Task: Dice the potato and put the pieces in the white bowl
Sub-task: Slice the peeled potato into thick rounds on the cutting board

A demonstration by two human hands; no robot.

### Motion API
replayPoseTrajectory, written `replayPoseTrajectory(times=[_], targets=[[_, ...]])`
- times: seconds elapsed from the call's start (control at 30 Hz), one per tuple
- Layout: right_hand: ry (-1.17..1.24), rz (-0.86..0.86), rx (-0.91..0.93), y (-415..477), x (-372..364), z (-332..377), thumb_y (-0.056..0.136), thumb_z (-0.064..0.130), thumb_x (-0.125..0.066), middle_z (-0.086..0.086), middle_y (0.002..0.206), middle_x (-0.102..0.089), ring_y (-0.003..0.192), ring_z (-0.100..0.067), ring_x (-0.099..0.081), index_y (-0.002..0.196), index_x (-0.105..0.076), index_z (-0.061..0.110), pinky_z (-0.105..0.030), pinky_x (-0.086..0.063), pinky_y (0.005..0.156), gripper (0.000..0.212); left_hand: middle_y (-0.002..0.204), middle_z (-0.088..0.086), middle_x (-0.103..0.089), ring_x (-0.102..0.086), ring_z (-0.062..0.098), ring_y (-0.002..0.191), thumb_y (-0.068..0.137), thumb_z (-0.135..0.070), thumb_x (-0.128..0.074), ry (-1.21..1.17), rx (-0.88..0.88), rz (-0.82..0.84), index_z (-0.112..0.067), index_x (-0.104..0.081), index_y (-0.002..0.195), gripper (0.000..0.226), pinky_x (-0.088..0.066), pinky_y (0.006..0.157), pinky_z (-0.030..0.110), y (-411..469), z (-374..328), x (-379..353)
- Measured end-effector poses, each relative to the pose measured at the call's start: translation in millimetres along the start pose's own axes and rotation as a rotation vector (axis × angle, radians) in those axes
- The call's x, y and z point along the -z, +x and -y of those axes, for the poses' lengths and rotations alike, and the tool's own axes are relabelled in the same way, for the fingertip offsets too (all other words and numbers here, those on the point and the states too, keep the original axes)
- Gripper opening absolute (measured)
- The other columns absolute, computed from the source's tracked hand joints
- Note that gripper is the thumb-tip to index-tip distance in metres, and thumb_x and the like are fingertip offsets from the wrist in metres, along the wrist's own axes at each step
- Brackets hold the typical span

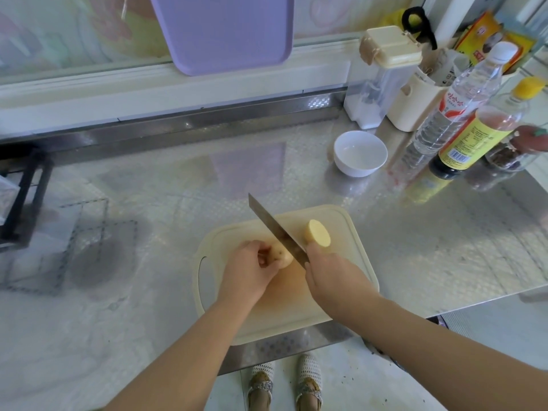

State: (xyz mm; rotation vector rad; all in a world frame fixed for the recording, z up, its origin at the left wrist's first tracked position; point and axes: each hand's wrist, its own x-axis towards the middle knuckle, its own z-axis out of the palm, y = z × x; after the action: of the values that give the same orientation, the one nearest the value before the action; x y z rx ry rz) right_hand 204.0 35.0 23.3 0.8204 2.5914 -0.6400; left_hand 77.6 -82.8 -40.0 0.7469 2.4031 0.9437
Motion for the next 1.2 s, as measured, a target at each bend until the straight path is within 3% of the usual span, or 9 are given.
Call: replayPoseTrajectory(times=[0.17, 0.43, 0.57, 0.7, 0.83, 0.97, 1.2], targets=[[-0.029, 0.038, -0.003, -1.7, -7.2, 3.9, 0.105, 0.017, -0.032, 0.0, 0.072, -0.05, 0.059, -0.019, -0.048, 0.103, -0.032, 0.021, -0.033, -0.029, 0.048, 0.004, 0.095, -0.008, -0.067, -0.062, 0.004, 0.082, 0.081, -0.035, -0.076, 0.008, 0.009, -0.022, -0.021, -0.067, 0.109, 0.032, -0.051, 0.076, 0.022, -0.7, -1.0, -1.0], [-0.042, 0.065, -0.026, -3.0, -9.3, 6.3, 0.104, 0.016, -0.031, 0.0, 0.074, -0.052, 0.062, -0.019, -0.053, 0.102, -0.028, 0.023, -0.033, -0.039, 0.053, 0.008, 0.088, -0.008, -0.066, -0.062, 0.005, 0.078, 0.082, -0.035, -0.075, 0.003, -0.009, -0.024, -0.028, -0.064, 0.092, 0.016, -0.053, 0.073, 0.025, -2.5, -3.8, 0.6], [-0.058, 0.072, -0.036, -3.5, -11.4, 6.8, 0.102, 0.012, -0.033, 0.0, 0.074, -0.051, 0.066, -0.022, -0.055, 0.101, -0.027, 0.023, -0.035, -0.042, 0.056, 0.012, 0.088, -0.008, -0.066, -0.062, 0.005, 0.078, 0.082, -0.035, -0.074, 0.012, -0.01, -0.025, -0.026, -0.066, 0.093, 0.016, -0.053, 0.073, 0.026, -2.7, -3.7, 0.2], [-0.089, 0.093, -0.045, -2.4, -13.9, 8.4, 0.1, 0.009, -0.036, 0.0, 0.075, -0.052, 0.077, -0.026, -0.065, 0.102, -0.028, 0.022, -0.043, -0.058, 0.071, 0.016, 0.091, -0.007, -0.065, -0.061, 0.005, 0.079, 0.083, -0.035, -0.074, 0.027, -0.013, -0.036, -0.022, -0.069, 0.098, 0.02, -0.05, 0.072, 0.023, -2.3, -1.4, -2.1], [-0.098, 0.098, -0.035, 2.7, -18.9, 7.9, 0.099, 0.007, -0.036, 0.0, 0.074, -0.048, 0.077, -0.027, -0.063, 0.104, -0.031, 0.02, -0.04, -0.053, 0.066, 0.014, 0.085, -0.01, -0.063, -0.062, 0.007, 0.078, 0.082, -0.034, -0.075, 0.013, -0.025, -0.039, -0.021, -0.069, 0.097, 0.021, -0.053, 0.072, 0.027, -4.1, -2.0, -2.7], [-0.101, 0.131, -0.037, 10.4, -29.9, 6.8, 0.099, 0.008, -0.039, 0.001, 0.077, -0.045, 0.086, -0.028, -0.065, 0.121, -0.038, 0.016, -0.042, -0.056, 0.074, 0.024, 0.087, -0.011, -0.062, -0.06, 0.006, 0.078, 0.081, -0.035, -0.075, 0.042, -0.031, -0.03, -0.022, -0.067, 0.098, 0.022, -0.053, 0.07, 0.028, -3.8, -0.5, -3.7], [-0.059, 0.12, -0.063, 17.6, -36.0, 5.3, 0.101, 0.013, -0.038, -0.002, 0.086, -0.057, 0.086, -0.027, -0.066, 0.117, -0.038, 0.02, -0.045, -0.058, 0.079, 0.018, 0.099, -0.008, -0.057, -0.059, 0.011, 0.089, 0.081, -0.039, -0.073, 0.135, -0.054, 0.002, -0.023, -0.062, 0.109, 0.034, -0.052, 0.077, 0.032, -5.4, 1.6, -4.0]])
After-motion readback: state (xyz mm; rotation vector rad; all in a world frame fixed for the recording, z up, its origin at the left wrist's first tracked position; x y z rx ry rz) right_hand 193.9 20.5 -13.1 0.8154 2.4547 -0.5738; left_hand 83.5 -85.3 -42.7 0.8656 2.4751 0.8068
